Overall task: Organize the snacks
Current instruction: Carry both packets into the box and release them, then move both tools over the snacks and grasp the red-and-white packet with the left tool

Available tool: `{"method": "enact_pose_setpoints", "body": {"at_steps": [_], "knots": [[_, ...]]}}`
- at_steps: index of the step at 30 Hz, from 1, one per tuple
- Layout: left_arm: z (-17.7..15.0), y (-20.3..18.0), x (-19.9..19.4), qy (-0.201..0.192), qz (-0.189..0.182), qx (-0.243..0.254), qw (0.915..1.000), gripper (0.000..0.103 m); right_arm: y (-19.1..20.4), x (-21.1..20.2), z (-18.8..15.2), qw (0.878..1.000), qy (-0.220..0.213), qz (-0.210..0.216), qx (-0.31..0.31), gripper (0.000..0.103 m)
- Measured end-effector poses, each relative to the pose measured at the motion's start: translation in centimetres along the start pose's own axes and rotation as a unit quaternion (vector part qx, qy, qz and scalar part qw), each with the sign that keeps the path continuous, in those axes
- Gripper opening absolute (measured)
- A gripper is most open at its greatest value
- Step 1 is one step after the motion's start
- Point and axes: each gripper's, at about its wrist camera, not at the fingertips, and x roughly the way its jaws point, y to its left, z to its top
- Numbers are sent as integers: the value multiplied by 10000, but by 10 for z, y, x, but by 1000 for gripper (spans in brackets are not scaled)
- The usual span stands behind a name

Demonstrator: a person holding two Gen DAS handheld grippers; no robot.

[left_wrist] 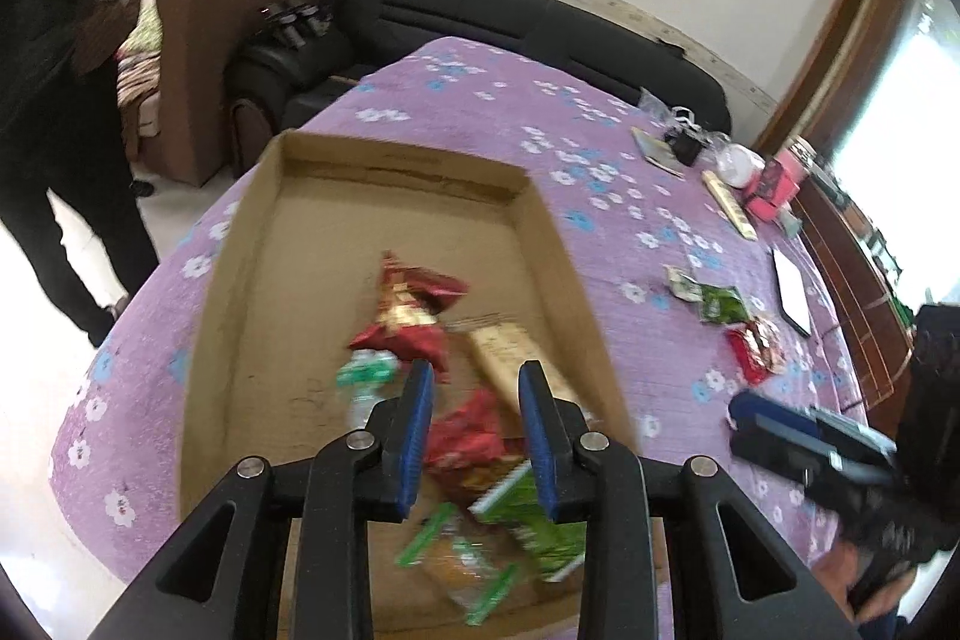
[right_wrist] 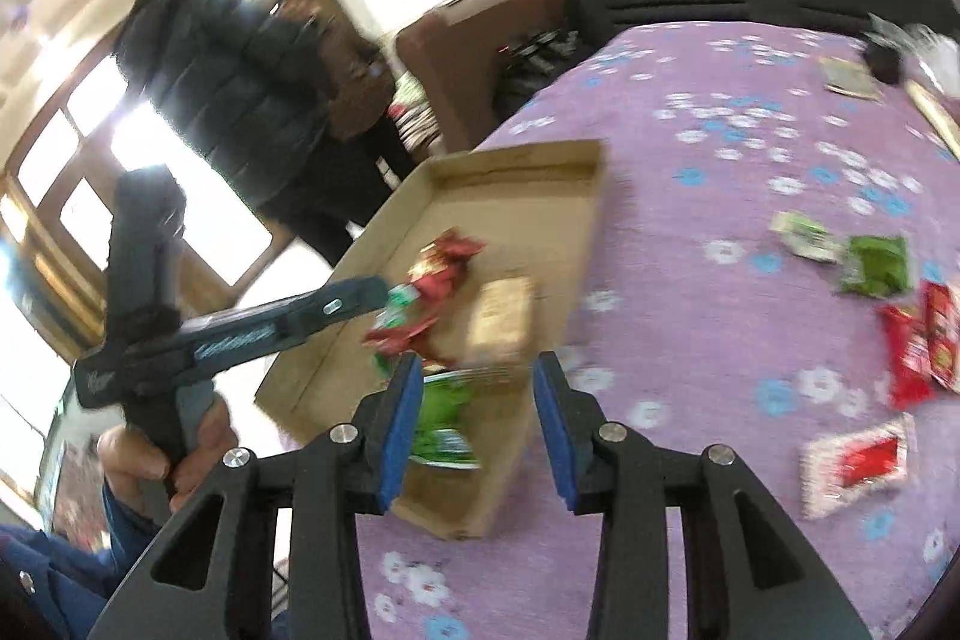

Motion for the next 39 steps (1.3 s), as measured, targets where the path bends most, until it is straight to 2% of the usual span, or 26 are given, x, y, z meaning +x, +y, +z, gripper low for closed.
{"method": "enact_pose_setpoints", "body": {"at_steps": [7,13,18,20,22,27,30,35,37,39], "knots": [[-1,-57,10,185,-222,581,9979,30,-76,-39,0,9946,-362,-214,946,37],[-7,-117,29,462,-527,1174,9906,31,-124,-72,2,9842,-516,-851,1465,37],[-16,-168,52,741,-859,1715,9786,55,-161,-90,13,9685,-335,-1545,1923,37],[-21,-188,65,869,-910,1970,9723,60,-175,-94,18,9626,-254,-1752,2052,37],[-29,-207,77,1006,-1049,2193,9648,60,-189,-95,23,9564,-240,-1942,2168,38],[-45,-243,100,1025,-748,2828,9508,73,-224,-88,28,9448,-221,-2226,2395,38],[-54,-255,110,1032,-564,3136,9422,73,-235,-81,25,9465,-171,-2125,2422,38],[-62,-260,122,971,-392,3243,9402,73,-230,-67,26,9543,-57,-2125,2099,38],[-62,-260,130,1001,-403,3157,9427,66,-223,-60,27,9568,23,-2218,1879,38],[-60,-257,134,995,-513,2976,9481,53,-219,-52,26,9557,124,-2401,1701,38]]}}
